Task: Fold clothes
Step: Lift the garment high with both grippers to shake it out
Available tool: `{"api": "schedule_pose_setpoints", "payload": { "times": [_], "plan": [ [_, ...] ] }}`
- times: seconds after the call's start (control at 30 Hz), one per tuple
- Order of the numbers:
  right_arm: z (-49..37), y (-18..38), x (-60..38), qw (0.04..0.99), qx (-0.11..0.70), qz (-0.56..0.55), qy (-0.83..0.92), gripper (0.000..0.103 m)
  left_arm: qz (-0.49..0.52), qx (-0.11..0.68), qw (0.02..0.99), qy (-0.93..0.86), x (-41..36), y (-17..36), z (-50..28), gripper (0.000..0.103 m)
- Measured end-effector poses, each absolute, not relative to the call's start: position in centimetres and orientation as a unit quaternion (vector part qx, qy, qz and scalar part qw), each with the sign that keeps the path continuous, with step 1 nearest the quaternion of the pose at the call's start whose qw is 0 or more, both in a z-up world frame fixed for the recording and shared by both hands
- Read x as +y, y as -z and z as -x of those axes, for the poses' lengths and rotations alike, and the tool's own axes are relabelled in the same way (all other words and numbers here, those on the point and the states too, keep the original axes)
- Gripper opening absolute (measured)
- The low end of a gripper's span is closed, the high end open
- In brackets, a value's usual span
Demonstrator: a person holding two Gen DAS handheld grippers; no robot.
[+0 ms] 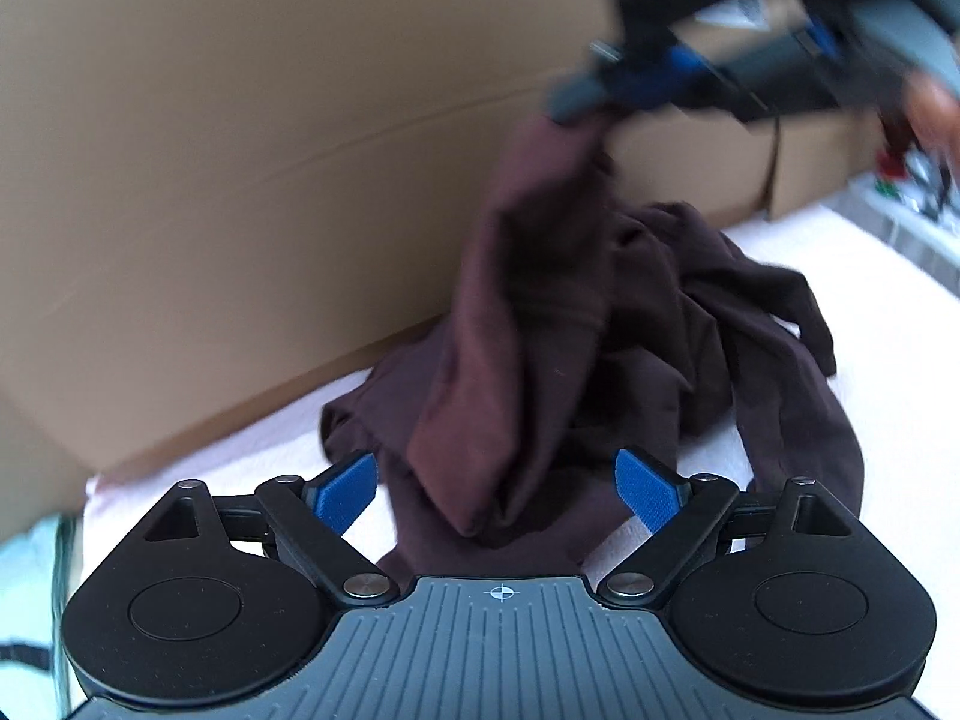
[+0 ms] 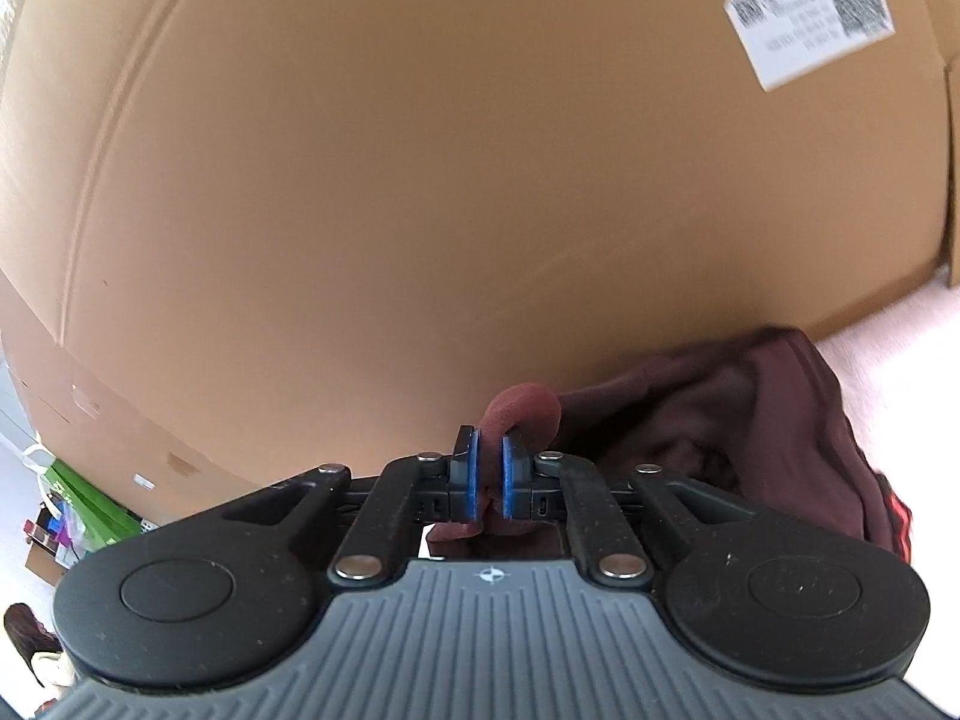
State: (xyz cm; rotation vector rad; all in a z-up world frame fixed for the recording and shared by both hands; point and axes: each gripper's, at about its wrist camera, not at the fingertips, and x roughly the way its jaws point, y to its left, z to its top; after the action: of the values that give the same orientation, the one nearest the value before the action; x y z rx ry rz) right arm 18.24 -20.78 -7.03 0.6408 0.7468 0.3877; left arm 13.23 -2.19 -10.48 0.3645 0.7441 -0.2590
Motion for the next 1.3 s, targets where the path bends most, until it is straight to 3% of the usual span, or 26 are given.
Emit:
{"api": "schedule_pose_setpoints", "payload": {
  "times": [0.37,0.43,0.47,0.5,0.6,0.67,0.93,1.3],
  "plan": [
    [-17.9,6.0,-21.1,0.859,0.359,-0.312,-0.188,0.009,-0.156,0.382,0.904,0.11,-2.5,13.0,-15.8,0.09],
    [-17.7,5.7,-21.2,0.859,0.358,-0.312,-0.188,0.009,-0.147,0.391,0.902,0.108,-2.3,13.5,-16.3,0.082],
    [-17.6,5.6,-21.3,0.859,0.358,-0.313,-0.189,0.009,-0.14,0.397,0.901,0.106,-2.1,13.6,-16.7,0.068],
    [-17.5,5.5,-21.4,0.859,0.358,-0.314,-0.189,0.009,-0.132,0.403,0.9,0.103,-1.8,13.8,-17.0,0.047],
    [-17.4,5.4,-21.4,0.858,0.36,-0.315,-0.187,0.009,-0.094,0.408,0.904,0.091,-0.5,13.3,-18.1,0.025],
    [-17.4,5.3,-21.5,0.859,0.36,-0.314,-0.184,0.009,-0.061,0.405,0.908,0.086,0.6,12.6,-18.7,0.019],
    [-18.3,5.1,-21.3,0.868,0.366,-0.285,-0.178,0.009,0.008,0.367,0.929,0.05,4.0,9.1,-20.8,0.016],
    [-17.1,3.0,-22.3,0.877,0.333,-0.297,-0.176,0.009,0.01,0.3,0.953,0.052,4.4,4.2,-20.2,0.016]
  ]
}}
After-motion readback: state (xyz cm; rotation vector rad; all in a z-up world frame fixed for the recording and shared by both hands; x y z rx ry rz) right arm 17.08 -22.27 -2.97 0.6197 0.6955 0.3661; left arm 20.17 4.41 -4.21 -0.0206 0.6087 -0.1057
